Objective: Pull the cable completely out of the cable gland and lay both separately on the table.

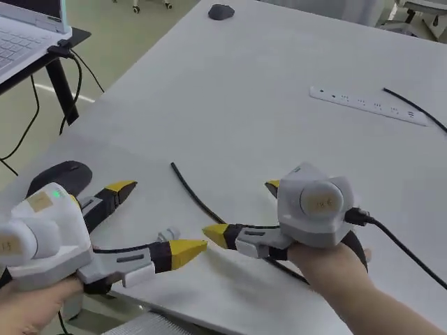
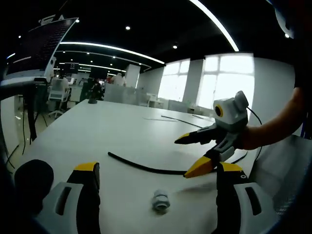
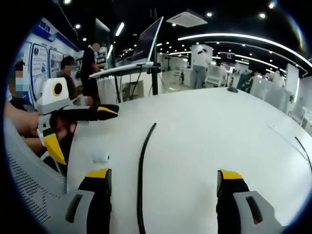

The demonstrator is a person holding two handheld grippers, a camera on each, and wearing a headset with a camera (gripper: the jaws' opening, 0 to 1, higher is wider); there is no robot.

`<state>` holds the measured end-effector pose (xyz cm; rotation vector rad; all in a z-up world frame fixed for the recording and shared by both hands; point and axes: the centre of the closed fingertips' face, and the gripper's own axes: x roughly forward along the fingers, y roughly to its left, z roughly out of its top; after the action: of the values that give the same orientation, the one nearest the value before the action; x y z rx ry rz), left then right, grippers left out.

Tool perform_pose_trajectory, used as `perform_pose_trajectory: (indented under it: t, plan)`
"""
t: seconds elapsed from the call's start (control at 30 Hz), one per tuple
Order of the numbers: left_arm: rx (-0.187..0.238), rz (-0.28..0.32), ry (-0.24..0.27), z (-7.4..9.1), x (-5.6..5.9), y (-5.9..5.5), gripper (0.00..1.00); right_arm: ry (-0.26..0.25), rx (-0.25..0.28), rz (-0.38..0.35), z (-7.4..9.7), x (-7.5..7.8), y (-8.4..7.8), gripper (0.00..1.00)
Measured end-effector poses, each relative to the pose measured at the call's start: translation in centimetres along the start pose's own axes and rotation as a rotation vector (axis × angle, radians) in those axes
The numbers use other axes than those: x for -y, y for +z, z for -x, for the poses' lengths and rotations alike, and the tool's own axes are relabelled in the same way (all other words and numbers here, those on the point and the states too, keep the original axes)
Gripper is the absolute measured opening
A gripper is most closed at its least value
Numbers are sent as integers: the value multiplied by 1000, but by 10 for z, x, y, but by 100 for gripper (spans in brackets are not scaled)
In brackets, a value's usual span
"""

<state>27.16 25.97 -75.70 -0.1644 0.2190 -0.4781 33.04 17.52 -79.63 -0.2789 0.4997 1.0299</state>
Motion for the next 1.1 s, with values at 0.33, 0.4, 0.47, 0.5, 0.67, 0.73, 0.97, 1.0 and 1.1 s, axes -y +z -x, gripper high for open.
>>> perform_pose_trajectory:
  t: [0.33, 0.4, 0.47, 0.5, 0.67, 0.73, 0.97, 1.0, 1.1]
  plan:
    - [-14, -55, -51, -18, 28, 15, 100, -77, 11, 7, 69, 44, 1, 99]
    - [-16, -71, -68, -23, 36, 20, 100, -102, 17, -18, 89, 54, -1, 99]
    - [-10, -94, -94, -27, 45, 26, 100, -128, 33, -32, 106, 62, -3, 99]
    - [-7, -103, -106, -30, 51, 31, 100, -145, 40, -45, 119, 67, -6, 99]
    - [-22, -150, -134, -38, 71, 48, 100, -220, 72, -137, 170, 87, -21, 99]
    - [-32, -160, -148, -41, 80, 52, 100, -256, 117, -242, 191, 99, -25, 99]
    - [-57, -195, -173, -57, 107, 60, 100, -351, 129, -282, 245, 134, -52, 99]
    - [-63, -204, -172, -59, 111, 59, 100, -357, 133, -286, 252, 137, -56, 99]
    - [-71, -209, -162, -62, 117, 57, 100, -381, 128, -295, 269, 144, -69, 99]
